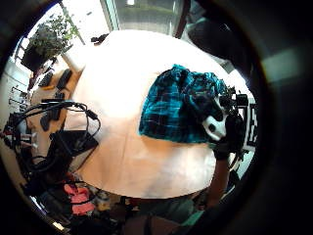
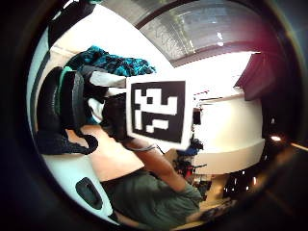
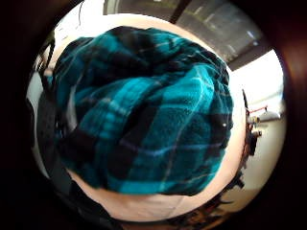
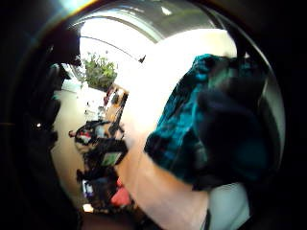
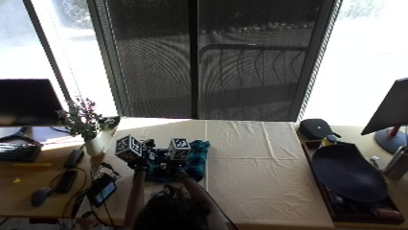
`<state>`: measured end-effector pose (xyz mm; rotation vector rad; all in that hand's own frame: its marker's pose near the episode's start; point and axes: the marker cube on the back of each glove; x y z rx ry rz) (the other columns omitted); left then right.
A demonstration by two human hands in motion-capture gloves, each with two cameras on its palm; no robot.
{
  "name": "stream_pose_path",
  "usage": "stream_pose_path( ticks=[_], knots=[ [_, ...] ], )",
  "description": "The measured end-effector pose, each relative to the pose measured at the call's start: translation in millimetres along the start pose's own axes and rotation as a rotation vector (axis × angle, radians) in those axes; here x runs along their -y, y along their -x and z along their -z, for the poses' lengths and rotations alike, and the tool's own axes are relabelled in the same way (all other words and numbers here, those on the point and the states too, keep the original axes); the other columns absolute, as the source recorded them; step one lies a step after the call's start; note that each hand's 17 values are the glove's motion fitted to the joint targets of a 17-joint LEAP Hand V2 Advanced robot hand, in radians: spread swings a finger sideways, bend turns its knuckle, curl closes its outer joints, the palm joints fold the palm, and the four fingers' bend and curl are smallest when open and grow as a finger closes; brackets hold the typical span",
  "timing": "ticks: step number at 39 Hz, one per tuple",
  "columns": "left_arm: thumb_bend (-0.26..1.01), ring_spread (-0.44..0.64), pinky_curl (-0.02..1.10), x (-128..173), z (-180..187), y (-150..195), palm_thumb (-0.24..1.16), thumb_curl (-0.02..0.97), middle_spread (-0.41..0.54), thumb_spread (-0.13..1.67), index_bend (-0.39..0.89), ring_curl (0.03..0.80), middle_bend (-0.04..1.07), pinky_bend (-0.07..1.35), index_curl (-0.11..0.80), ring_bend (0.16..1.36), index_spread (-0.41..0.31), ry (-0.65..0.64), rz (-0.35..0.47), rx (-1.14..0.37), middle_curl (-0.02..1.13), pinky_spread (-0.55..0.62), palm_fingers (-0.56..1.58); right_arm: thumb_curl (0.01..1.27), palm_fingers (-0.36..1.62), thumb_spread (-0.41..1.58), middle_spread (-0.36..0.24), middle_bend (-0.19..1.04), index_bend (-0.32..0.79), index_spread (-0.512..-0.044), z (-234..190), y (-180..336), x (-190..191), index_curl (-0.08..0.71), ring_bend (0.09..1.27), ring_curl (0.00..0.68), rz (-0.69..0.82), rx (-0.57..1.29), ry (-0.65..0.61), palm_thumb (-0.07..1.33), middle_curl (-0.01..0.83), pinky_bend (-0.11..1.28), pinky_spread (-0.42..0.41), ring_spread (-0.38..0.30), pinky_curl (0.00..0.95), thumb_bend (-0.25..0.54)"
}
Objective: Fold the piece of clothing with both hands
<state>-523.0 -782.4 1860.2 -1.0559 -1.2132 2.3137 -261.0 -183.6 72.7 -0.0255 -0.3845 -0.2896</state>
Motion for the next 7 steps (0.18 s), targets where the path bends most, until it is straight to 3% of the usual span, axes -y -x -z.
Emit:
stream_pose_path(
  ticks=[3, 4, 5, 6, 7],
  knots=[
    [0.12, 0.12, 0.34, -1.4, 2.0, -5.6, 0.56, 0.256, -0.1, 1.57, 0.13, 0.321, 0.19, 0.44, 0.315, 0.47, -0.147, -0.013, -0.035, 0.002, 0.4, 0.19, 0.45, 0.58, 1.1, 0.67, -0.288, 0.16, 0.01, -0.349, 27.1, -22.4, -18.3, 0.256, 0.68, 0.416, -0.024, -0.004, 0.213, 0.86, 0.418, 0.69, -0.369, -0.292, 0.381, -0.086],
    [0.12, 0.12, 0.34, 0.6, 0.0, -6.8, 0.56, 0.256, -0.1, 1.56, 0.13, 0.321, 0.19, 0.44, 0.314, 0.47, -0.147, -0.023, -0.045, 0.011, 0.4, 0.19, 0.45, 0.6, 1.22, 0.62, -0.293, 0.2, 0.09, -0.346, 37.6, -32.6, -23.2, 0.271, 0.7, 0.425, -0.003, -0.005, 0.261, 0.92, 0.427, 0.64, -0.386, -0.291, 0.363, -0.041],
    [0.12, 0.12, 0.34, 1.9, -1.6, -8.8, 0.57, 0.257, -0.101, 1.57, 0.13, 0.321, 0.19, 0.44, 0.314, 0.47, -0.147, -0.034, -0.055, 0.026, 0.4, 0.19, 0.45, 0.57, 1.01, 0.72, -0.28, 0.14, 0.0, -0.353, 48.4, -43.0, -28.4, 0.24, 0.67, 0.411, 0.032, 0.005, 0.306, 0.83, 0.409, 0.7, -0.351, -0.293, 0.389, -0.078],
    [0.12, 0.12, 0.34, 2.4, -3.1, -11.6, 0.57, 0.258, -0.101, 1.57, 0.13, 0.32, 0.19, 0.44, 0.313, 0.47, -0.147, -0.044, -0.066, 0.045, 0.4, 0.19, 0.45, 0.55, 0.89, 0.75, -0.261, 0.12, 0.01, -0.353, 60.3, -53.5, -34.2, 0.237, 0.64, 0.409, 0.072, 0.022, 0.349, 0.8, 0.401, 0.7, -0.318, -0.28, 0.388, -0.084],
    [0.12, 0.12, 0.34, 2.5, -5.2, -14.7, 0.57, 0.258, -0.101, 1.57, 0.13, 0.32, 0.19, 0.44, 0.313, 0.47, -0.147, -0.053, -0.076, 0.066, 0.4, 0.19, 0.46, 0.53, 0.54, 0.81, -0.224, 0.07, 0.13, -0.356, 74.4, -63.7, -39.0, 0.269, 0.5, 0.379, 0.107, 0.033, 0.376, 0.73, 0.386, 0.65, -0.216, -0.208, 0.387, -0.101]
  ],
)
